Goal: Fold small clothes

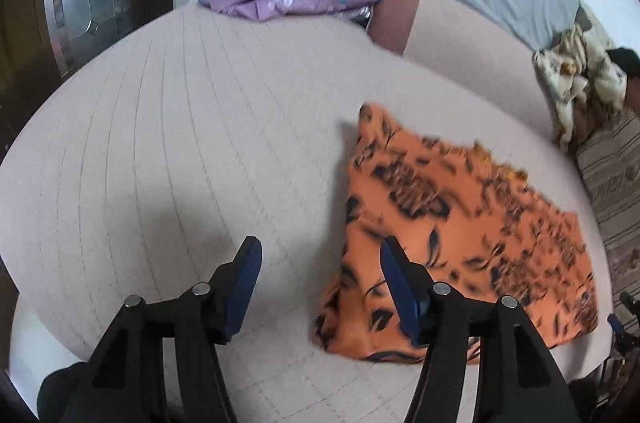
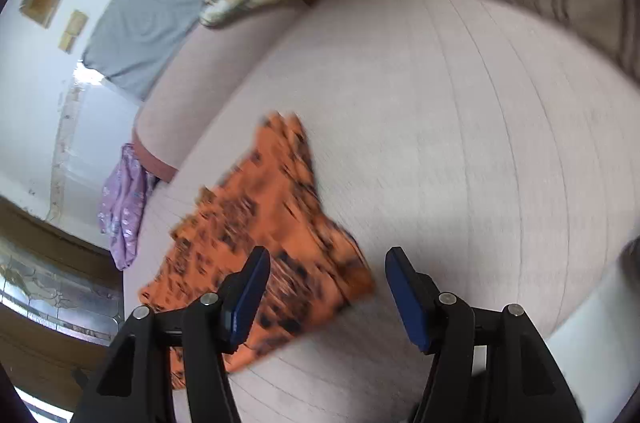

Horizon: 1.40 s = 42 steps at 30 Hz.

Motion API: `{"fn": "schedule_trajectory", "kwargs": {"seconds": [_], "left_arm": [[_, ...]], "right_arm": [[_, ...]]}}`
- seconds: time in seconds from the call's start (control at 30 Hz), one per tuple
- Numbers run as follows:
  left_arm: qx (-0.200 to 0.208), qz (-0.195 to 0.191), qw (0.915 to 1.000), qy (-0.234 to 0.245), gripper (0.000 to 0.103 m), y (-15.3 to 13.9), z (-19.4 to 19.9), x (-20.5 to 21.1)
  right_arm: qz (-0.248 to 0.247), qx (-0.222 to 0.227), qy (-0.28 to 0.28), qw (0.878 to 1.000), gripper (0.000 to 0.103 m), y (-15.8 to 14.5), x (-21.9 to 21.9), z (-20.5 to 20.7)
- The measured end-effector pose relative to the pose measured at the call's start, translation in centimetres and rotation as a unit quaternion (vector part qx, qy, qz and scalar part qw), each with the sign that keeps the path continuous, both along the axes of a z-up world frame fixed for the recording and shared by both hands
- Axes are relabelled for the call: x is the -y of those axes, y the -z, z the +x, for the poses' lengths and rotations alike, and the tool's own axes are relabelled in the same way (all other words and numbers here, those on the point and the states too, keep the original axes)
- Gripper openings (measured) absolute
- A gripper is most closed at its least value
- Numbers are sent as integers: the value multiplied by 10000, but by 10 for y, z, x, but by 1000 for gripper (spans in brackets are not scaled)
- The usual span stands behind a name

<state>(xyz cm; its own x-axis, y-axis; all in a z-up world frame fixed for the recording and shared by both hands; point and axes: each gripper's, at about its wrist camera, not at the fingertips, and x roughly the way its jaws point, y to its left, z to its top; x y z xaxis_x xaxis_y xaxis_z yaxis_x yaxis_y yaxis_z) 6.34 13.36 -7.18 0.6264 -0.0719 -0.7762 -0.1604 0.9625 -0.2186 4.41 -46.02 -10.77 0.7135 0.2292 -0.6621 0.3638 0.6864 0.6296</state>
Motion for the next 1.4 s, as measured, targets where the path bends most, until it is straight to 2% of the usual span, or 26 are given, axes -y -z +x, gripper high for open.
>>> {"fn": "schedule_trajectory", "kwargs": {"seconds": [0.13,0.2,0.23,0.3,0.33,0.37,0.4,0.43,0.47,0.5,0.53,0.6,0.7,0.73,0.77,0.8,0.83,0.87,0.93,1.03,1.1,1.17,1.2,1.27,1.33,1.4], "left_arm": [[6,-70,9994,344,64,-2,1,25],[-17,-110,9984,553,64,4,4,38],[-34,-95,9979,637,65,6,6,46],[-48,-82,9967,807,71,11,8,55],[-135,-15,9960,886,73,16,9,58],[-233,56,9956,903,73,21,11,60],[-317,101,9953,904,73,24,12,60],[-336,103,9954,891,73,26,12,60],[-296,105,9956,879,73,26,12,59],[-253,133,9957,878,73,25,14,60],[-233,143,9956,897,73,25,16,61],[-175,100,9953,949,73,25,23,64],[-318,98,9949,953,76,37,33,69],[-344,168,9945,970,76,41,35,70],[-337,331,9938,1005,76,43,34,73],[-314,421,9930,1062,76,42,33,74],[-287,449,9923,1122,76,40,31,75],[-253,417,9925,1119,76,39,29,73],[-254,318,9933,1085,78,41,31,71],[-297,444,9931,1040,78,45,34,74],[-340,469,9926,1069,79,43,33,76],[-391,451,9923,1088,79,38,30,73],[-369,434,9926,1071,79,34,28,71],[-332,495,9937,954,79,27,24,66],[-344,559,9943,845,79,22,22,63],[-362,546,9951,743,79,18,18,61]], "right_arm": [[-103,337,-906,9953,65,-36,-24,50],[195,392,-1632,9856,67,-37,-41,74],[545,373,-2110,9753,70,-31,-53,94],[1093,145,-2639,9582,72,-8,-69,117],[924,-160,-2593,9612,72,8,-69,123],[315,-565,-1990,9779,68,23,-55,126],[365,-630,-1461,9866,50,34,-36,124],[868,-510,-982,9901,53,40,-17,117],[940,-406,-637,9927,57,34,-7,109],[698,-293,-638,9951,70,23,-9,108],[343,-135,-907,9952,73,6,-21,112],[157,41,-1381,9903,73,-12,-37,128],[445,234,-1784,9827,78,-10,-44,162],[795,146,-1935,9778,77,8,-40,183],[646,-53,-1736,9827,77,24,-32,196],[450,-264,-1406,9887,70,33,-22,198],[967,-206,-825,9917,69,46,-1,196],[1374,-24,-597,9887,70,44,8,191],[1196,247,-709,9900,80,28,0,187],[1290,354,-1624,9776,83,20,-29,196],[592,-338,-1212,9903,79,38,-27,205],[966,-206,-793,9919,81,40,-19,196],[826,-169,-782,9934,81,32,-22,191],[146,61,-1182,9929,81,-1,-46,170],[-110,239,-1707,9850,83,-20,-76,145],[-216,170,-2173,9757,83,-23,-101,119]]}}
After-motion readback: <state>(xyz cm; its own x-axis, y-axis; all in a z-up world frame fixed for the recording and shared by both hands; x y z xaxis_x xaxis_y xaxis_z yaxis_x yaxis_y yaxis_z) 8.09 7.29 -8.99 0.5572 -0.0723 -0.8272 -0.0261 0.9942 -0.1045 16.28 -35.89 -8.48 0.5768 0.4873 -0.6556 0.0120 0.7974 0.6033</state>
